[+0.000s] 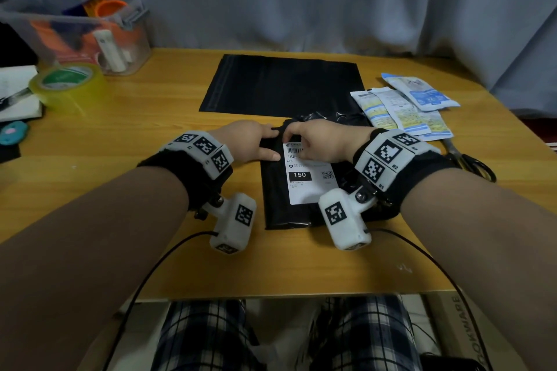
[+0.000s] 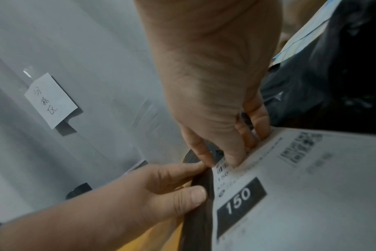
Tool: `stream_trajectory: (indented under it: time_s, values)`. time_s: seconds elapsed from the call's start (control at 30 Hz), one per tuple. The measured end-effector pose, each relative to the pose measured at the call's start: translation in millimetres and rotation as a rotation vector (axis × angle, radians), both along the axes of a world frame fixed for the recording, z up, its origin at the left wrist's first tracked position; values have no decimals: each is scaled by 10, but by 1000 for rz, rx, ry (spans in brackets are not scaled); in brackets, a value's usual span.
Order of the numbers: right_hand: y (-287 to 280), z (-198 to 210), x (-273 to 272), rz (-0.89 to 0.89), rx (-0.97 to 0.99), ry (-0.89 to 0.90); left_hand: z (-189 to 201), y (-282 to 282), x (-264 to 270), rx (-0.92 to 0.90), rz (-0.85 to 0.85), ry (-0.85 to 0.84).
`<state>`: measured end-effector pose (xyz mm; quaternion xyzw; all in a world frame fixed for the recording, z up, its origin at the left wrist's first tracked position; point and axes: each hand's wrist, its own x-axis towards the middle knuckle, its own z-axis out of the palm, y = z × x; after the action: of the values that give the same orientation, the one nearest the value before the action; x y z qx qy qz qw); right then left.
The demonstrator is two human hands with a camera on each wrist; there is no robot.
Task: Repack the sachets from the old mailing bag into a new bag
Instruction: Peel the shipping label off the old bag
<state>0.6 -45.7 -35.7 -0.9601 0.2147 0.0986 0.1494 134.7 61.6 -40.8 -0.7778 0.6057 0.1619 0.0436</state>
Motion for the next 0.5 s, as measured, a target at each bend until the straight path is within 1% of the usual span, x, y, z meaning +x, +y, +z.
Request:
stream_trajectory:
  time_s: [0.13,0.3,0.4,0.5]
  values:
    - [20,104,92,30,-106,14,-24,9,17,-18,3,11]
    - [25,22,134,-18,-61,-109,-31,16,36,-26,5,22]
    - [20,-19,128,-14,-41,-184,-29,14,29,-33,13,35]
    - [26,-19,149,-16,-25,-193,-36,13,31,-79,18,52]
